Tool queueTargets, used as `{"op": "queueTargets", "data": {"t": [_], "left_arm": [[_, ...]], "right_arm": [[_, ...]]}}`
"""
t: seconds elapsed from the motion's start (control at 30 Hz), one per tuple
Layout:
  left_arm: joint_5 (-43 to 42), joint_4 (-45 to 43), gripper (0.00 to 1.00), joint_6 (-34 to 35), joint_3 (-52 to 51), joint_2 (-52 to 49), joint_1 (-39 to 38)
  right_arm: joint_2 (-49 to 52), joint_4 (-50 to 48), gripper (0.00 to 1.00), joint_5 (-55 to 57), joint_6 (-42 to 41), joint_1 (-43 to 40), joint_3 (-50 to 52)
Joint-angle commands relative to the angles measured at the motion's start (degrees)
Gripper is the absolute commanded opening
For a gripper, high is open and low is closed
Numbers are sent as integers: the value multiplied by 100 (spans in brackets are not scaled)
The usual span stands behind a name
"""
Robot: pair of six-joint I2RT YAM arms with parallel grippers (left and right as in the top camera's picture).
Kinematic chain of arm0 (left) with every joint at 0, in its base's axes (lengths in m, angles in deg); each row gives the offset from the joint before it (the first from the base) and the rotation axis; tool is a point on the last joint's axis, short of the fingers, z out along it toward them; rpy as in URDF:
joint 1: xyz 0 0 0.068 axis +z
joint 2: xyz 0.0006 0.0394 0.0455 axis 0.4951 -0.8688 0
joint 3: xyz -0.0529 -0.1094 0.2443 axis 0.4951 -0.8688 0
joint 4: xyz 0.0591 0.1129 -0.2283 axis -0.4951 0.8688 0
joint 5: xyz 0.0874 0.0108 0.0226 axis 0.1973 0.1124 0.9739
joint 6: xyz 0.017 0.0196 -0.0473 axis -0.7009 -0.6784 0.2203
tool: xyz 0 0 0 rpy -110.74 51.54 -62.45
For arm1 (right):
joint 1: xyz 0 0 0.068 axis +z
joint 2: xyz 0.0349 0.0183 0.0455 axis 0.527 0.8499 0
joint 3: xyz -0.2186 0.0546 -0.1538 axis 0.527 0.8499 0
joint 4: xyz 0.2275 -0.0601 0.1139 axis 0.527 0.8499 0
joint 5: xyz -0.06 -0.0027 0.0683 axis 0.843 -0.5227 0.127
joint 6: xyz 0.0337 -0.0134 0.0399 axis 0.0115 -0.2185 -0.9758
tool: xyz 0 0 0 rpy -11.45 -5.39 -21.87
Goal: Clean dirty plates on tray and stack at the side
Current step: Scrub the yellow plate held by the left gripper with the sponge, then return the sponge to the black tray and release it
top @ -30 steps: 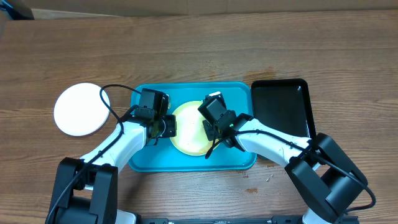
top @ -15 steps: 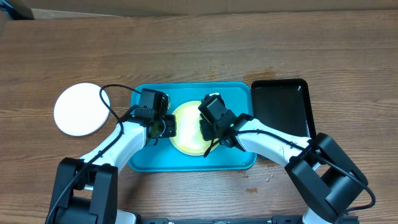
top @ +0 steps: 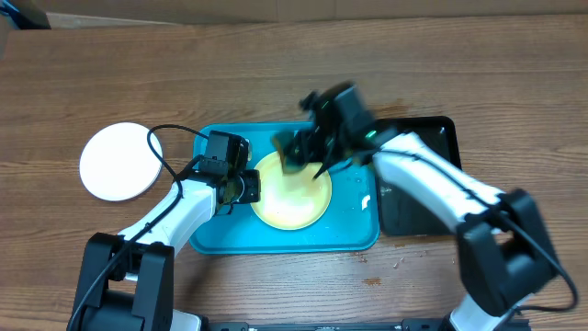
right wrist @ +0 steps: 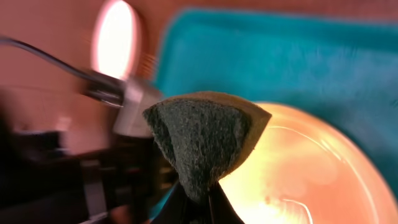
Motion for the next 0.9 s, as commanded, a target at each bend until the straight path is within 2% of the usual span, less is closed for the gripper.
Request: {"op": "queueTargets", "data": {"t": [0.0,0.17,0.27,0.37,0.47,0.6,0.77,0.87], "left_arm": [[26,15,4,-131,-15,-57,-9],[26,9,4,-133,-15,-52,-9],[35,13,4,-133,-2,-48,-9],[201,127,4,-131,107,-48,-11],[247,431,4,-131,382,-48,-11],[262,1043,4,-136,964,-48,-11],[909,1814,4,-133,1644,-48,-11],[1019,2114,4,-133,1886,-48,-11]], "right_arm": [[-619,382,4,-1091,149,-564,-181],[-973,1904,4,-520,1032,-1443,-181],[-977,2846,4,793,1421,-1860,-162],[-977,3379,4,2310,1449,-2085,-33],[-977,3335,4,3099,1449,-2127,264],[-968,2809,4,3322,1447,-2127,857],[-966,1781,5,3853,1132,-2129,1731],[-966,1436,7,3921,1121,-2129,1980]]}}
